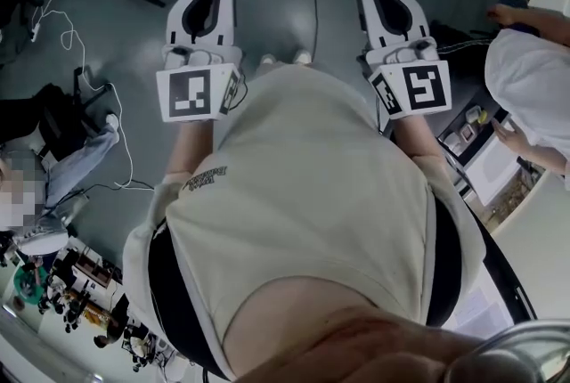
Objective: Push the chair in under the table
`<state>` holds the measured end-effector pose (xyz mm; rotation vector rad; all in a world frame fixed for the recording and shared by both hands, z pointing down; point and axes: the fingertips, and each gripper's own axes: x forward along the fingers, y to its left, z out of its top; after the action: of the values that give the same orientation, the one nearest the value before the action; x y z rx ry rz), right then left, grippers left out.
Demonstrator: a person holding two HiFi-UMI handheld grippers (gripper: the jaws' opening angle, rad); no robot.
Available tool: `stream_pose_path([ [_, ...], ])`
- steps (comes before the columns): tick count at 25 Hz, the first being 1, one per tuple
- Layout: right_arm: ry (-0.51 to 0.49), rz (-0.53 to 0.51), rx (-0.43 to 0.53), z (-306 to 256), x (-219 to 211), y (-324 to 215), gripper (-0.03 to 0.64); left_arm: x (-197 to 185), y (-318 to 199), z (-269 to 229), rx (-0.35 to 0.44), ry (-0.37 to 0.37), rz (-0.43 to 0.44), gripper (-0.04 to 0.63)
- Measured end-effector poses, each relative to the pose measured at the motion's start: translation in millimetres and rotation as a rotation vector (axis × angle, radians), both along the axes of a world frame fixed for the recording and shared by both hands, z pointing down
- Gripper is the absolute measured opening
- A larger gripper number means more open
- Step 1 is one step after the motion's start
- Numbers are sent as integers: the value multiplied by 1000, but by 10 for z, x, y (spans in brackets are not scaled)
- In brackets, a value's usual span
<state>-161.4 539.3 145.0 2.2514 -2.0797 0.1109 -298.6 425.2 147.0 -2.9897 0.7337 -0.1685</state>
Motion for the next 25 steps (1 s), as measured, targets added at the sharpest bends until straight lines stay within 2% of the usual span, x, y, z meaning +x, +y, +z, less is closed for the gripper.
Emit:
stream_pose_path([
  [9, 32, -37, 9, -22, 336, -64, 9, 175, -4, -10, -1, 5, -60, 14],
  [18, 28, -46, 11, 129, 429, -178, 9, 304, -100, 126, 17, 0, -61, 14],
  [25, 35, -44, -7, 257, 579, -461, 9, 499, -425, 283, 2, 1, -53, 14],
])
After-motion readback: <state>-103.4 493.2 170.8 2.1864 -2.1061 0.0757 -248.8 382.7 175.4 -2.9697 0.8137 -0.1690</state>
